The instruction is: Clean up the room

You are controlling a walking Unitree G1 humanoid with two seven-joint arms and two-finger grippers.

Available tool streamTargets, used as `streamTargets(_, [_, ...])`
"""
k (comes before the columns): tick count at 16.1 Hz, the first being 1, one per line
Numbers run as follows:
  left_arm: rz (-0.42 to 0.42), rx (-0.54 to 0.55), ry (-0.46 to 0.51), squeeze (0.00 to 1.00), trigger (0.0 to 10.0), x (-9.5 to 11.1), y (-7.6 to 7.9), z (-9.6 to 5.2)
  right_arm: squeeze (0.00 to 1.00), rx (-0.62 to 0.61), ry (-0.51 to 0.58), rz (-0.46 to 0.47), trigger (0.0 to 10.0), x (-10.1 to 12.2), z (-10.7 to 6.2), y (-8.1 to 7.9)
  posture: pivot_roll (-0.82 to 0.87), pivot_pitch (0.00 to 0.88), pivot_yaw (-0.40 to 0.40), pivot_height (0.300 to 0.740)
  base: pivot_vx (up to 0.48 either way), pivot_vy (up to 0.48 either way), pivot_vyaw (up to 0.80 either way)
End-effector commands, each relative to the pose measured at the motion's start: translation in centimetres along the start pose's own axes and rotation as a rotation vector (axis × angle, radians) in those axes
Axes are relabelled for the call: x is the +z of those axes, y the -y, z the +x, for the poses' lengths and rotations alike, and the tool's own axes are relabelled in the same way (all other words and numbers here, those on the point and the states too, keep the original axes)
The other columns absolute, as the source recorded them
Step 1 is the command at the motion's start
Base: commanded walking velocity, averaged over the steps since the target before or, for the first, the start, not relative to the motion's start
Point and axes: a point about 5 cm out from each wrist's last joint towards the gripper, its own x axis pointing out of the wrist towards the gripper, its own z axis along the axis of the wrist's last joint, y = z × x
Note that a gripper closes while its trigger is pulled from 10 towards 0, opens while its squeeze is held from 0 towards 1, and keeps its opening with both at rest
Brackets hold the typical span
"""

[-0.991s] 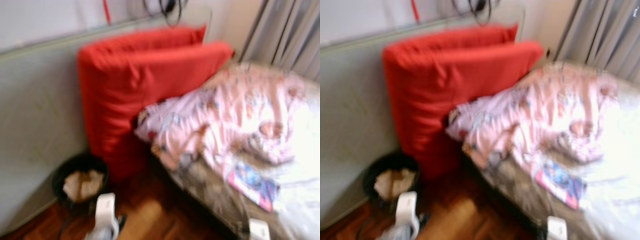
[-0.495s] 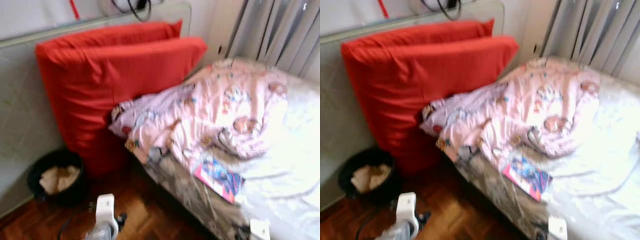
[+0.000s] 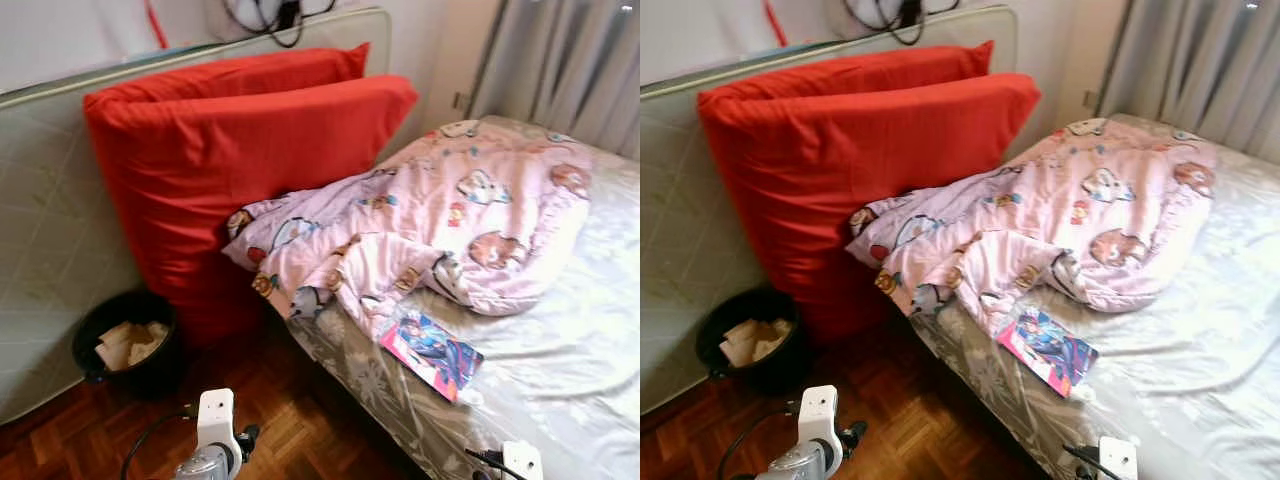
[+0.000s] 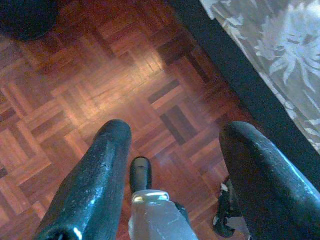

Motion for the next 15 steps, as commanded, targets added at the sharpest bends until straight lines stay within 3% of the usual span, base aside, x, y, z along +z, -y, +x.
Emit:
streamTargets(1, [0.026, 0.073, -0.086, 0.0, 10.0, -3.65, -4.32, -1.44, 0.0, 0.18, 0.16, 0.132, 10.0, 13.94, 1.73, -8.62, 0.03, 0.0, 0.035, 0.74, 0.0, 0.0, 0.0])
streamTargets(4, [0.036, 0.097, -0.102, 0.0, 10.0, -3.71, -4.5, -1.45, 0.0, 0.201, 0.151, 0.116, 10.0, 13.96, 1.71, -8.77, 0.04, 0.0, 0.043, 0.74, 0.0, 0.0, 0.0])
streamTargets(7, [0.086, 0.025, -0.174, 0.0, 10.0, -4.01, -4.31, -1.44, 0.0, 0.204, 0.142, 0.116, 10.0, 13.91, 1.71, -8.91, 0.04, 0.0, 0.047, 0.74, 0.0, 0.0, 0.0])
streamTargets(12, [0.114, 0.04, -0.177, 0.0, 10.0, -3.94, -4.46, -1.43, 0.0, 0.197, 0.14, 0.149, 10.0, 13.87, 1.71, -8.94, 0.03, 0.0, 0.043, 0.74, 0.0, 0.0, 0.0])
streamTargets(15, [0.113, 0.043, -0.18, 0.0, 10.0, -4.0, -4.46, -1.45, 0.0, 0.213, 0.134, 0.118, 10.0, 13.85, 1.71, -8.97, 0.03, 0.0, 0.049, 0.74, 0.0, 0.0, 0.0])
